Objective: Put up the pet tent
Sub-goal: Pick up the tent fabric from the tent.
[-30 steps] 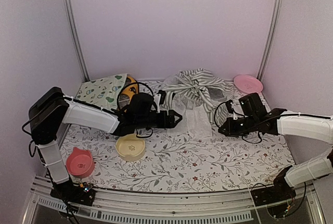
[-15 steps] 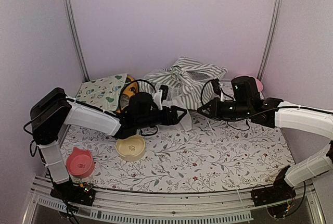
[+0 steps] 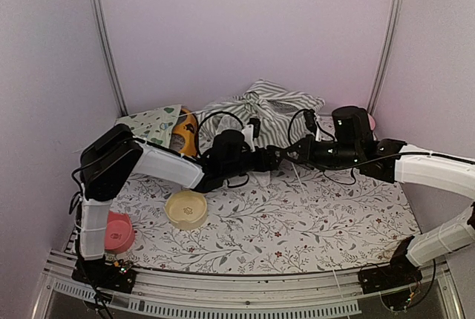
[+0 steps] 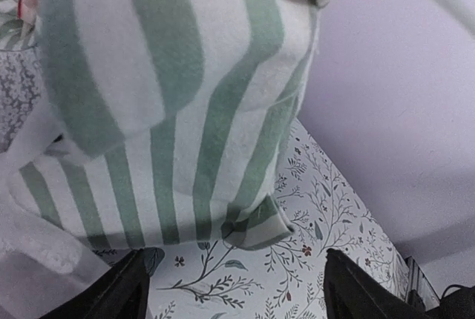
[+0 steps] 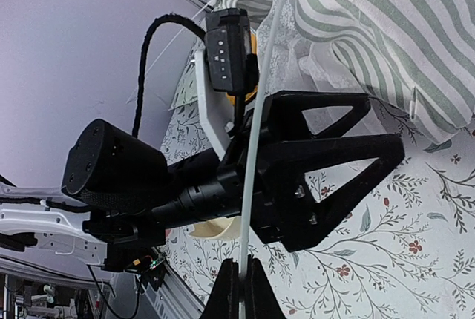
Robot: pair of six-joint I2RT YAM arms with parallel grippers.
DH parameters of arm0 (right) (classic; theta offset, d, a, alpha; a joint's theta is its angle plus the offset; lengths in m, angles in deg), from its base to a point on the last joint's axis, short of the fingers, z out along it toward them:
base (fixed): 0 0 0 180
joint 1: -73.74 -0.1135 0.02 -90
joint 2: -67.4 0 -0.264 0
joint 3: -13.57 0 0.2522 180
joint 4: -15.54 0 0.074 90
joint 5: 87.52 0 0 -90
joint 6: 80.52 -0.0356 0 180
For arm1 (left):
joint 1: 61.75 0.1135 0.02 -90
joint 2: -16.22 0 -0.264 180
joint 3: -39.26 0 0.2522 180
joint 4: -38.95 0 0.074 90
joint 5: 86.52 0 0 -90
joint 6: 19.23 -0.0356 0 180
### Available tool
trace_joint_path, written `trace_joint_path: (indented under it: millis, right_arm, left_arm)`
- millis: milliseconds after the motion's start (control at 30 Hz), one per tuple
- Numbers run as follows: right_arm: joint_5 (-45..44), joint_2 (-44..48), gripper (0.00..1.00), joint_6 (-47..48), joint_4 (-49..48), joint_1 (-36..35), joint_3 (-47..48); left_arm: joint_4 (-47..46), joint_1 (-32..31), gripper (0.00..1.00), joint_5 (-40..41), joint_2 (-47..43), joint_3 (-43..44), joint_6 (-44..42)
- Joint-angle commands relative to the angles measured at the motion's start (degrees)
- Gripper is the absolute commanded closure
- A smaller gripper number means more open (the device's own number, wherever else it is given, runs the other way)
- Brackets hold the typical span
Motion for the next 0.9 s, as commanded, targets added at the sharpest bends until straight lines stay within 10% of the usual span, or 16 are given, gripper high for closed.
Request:
trace_joint_path:
  millis: [0, 267, 500, 867]
  right_arm:
    - [-0.5, 2.9, 1.0, 0.6, -4.6, -0.9, 2.9]
    - [-2.9, 5.1, 1.0, -0.4, -3.0, -1.5, 1.8]
    - [-8.0, 7.1, 1.0, -1.3, -1.8, -1.5, -1.8]
    - [-12.6, 0.9, 0.93, 0.4, -4.3, -1.0, -6.2]
  left_arm:
    - [-0.7, -2.0, 0.16, 3.5, 4.3, 5.0, 0.7]
    - [0.1, -2.8, 0.3, 9.0, 9.5, 11.1, 3.1]
    - [-5.2, -4.4, 1.0, 10.8, 6.9, 6.9, -4.0]
    - [-9.9, -8.9, 1.0, 10.2, -5.9, -14.7, -7.1]
